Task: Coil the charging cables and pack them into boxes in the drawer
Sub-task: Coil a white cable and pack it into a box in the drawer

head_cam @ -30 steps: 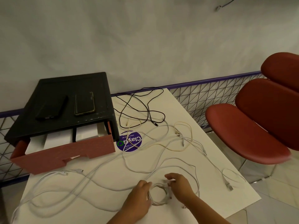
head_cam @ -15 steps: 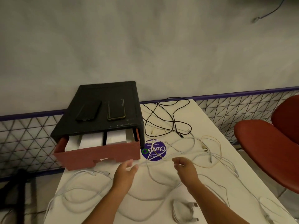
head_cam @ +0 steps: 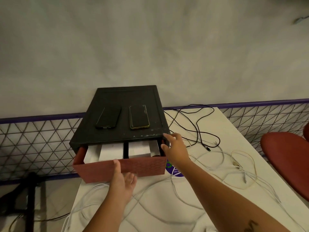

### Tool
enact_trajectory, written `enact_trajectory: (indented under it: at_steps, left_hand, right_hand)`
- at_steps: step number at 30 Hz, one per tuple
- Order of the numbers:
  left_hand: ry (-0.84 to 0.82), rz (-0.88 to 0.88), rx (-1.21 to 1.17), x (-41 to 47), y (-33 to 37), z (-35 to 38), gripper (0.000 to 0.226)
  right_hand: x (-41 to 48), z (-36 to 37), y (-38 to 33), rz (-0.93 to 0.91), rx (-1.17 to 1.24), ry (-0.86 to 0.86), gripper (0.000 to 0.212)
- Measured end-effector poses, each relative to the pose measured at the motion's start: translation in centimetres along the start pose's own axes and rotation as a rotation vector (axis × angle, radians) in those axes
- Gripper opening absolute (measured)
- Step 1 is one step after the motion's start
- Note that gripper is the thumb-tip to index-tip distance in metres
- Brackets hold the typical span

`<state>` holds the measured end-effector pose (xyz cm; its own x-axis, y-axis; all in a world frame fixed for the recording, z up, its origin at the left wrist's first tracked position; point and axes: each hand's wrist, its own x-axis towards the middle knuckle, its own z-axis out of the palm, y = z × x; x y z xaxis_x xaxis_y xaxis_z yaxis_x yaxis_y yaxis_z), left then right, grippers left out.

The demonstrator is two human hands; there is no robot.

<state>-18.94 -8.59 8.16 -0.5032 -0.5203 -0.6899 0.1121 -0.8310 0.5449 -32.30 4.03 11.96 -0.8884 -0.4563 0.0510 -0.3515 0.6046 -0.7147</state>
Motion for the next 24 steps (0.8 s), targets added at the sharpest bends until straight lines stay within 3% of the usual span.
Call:
enact_trajectory:
  at_steps: [9, 16, 24]
  left_hand:
    - [-0.05, 0.056, -0.003, 2.2, -0.2, -0.4, 0.07]
    - [-0.098, 0.077, -0.049, 2.4, -1.1, -1.6, 0.09]
    - [-0.102, 0.081, -0.123, 0.2, -2.5, -3.5, 0.092]
  right_hand:
    - [2.9, 0.9, -1.6, 0.001, -0.085, 0.045, 0.037]
    - [3.5, 1.2, -1.4, -0.017, -0.156, 0.069, 0.032]
    - [3.4, 1.0, -1.7, -0.019, -0.163, 0.07, 0.032]
